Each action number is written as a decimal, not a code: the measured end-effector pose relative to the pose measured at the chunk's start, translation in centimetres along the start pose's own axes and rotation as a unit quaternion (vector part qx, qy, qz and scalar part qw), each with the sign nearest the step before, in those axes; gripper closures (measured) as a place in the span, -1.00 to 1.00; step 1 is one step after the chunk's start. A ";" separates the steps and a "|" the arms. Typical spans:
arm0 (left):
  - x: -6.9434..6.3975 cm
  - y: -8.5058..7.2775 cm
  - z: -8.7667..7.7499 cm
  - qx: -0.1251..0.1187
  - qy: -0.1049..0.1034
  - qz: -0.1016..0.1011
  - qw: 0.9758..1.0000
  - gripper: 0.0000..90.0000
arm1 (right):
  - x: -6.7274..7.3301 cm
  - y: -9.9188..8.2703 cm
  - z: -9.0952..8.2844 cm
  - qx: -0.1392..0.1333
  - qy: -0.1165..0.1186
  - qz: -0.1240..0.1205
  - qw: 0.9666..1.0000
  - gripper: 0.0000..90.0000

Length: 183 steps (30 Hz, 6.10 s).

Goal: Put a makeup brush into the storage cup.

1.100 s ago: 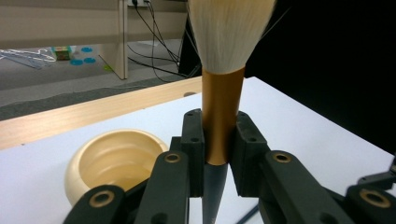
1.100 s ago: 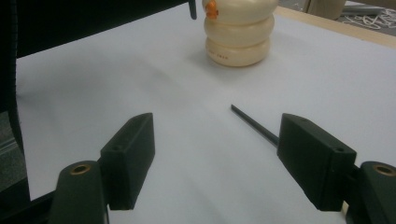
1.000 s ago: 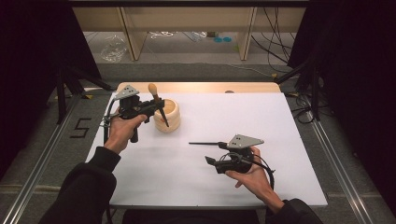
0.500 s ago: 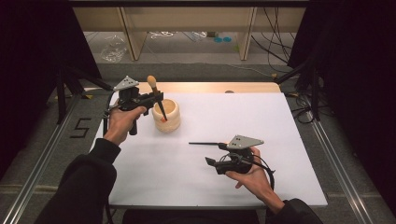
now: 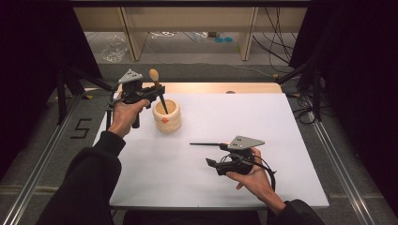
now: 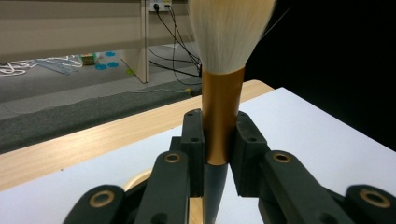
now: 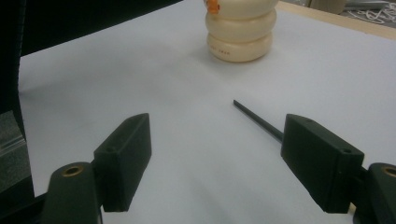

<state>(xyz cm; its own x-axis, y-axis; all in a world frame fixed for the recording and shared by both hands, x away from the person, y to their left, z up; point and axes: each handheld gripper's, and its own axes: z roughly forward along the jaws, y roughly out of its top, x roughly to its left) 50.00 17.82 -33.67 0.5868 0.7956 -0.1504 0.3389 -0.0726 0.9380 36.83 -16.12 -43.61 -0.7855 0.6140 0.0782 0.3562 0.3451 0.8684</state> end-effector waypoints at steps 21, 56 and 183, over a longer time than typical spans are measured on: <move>1.5 -0.7 2.8 0.011 0.026 -0.005 1.000 0.72 | 0.0 0.0 0.0 0.006 0.004 0.004 1.000 -0.52; 1.9 -4.1 3.7 0.057 0.051 -0.014 0.997 -0.21 | -0.2 -0.1 0.2 0.005 0.004 -0.003 1.000 -0.50; -7.9 -15.6 -7.7 0.060 -0.030 0.016 0.998 -0.65 | -7.7 3.8 7.2 0.189 0.028 -0.114 0.975 -0.19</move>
<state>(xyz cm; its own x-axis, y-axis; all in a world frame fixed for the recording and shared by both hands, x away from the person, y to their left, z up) 34.44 17.26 -44.74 0.6412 0.7541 -0.1421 0.4017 -0.1720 0.8995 47.91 -14.45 -44.40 -0.8888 0.4545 -0.0591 0.3222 0.7113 0.6247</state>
